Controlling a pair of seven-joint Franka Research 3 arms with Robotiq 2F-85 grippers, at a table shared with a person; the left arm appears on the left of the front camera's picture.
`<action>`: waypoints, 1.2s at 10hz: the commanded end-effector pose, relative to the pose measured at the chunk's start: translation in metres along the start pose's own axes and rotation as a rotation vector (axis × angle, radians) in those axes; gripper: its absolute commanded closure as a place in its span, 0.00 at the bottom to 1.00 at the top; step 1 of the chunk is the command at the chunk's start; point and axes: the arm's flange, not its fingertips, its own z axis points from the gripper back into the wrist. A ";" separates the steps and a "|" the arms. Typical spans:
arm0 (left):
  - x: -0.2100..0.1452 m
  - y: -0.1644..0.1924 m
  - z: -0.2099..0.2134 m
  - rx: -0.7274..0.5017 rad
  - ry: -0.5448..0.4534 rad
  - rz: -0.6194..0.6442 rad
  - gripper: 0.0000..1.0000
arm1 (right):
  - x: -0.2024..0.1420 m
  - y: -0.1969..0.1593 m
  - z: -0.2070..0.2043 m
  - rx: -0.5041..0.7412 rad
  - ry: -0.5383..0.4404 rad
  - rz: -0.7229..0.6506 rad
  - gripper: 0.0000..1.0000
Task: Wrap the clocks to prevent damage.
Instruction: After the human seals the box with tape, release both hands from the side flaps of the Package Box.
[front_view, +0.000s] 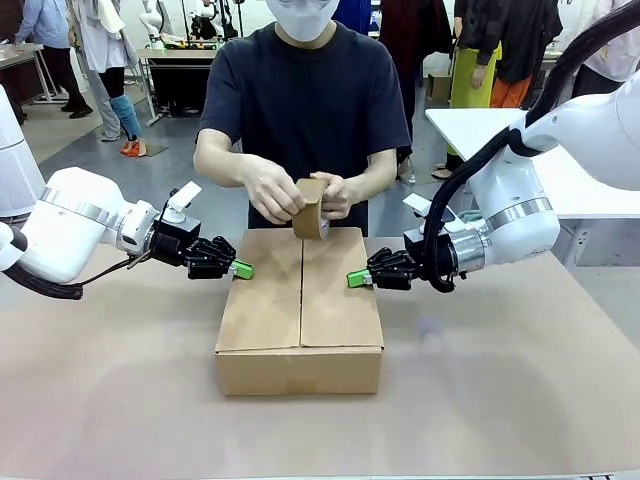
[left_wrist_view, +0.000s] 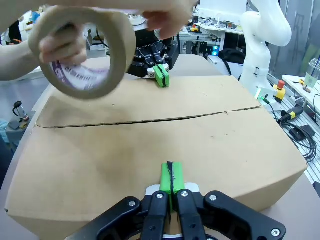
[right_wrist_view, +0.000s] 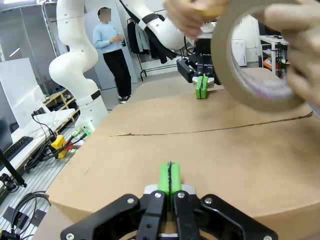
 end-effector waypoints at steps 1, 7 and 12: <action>-0.003 0.000 -0.001 0.004 0.004 0.008 0.99 | -0.002 -0.001 0.000 -0.004 0.004 -0.002 0.99; -0.003 0.000 -0.001 0.004 0.004 0.008 0.99 | -0.002 -0.001 0.000 -0.004 0.004 -0.002 0.99; -0.003 0.000 -0.001 0.004 0.004 0.008 0.99 | -0.002 -0.001 0.000 -0.004 0.004 -0.002 0.99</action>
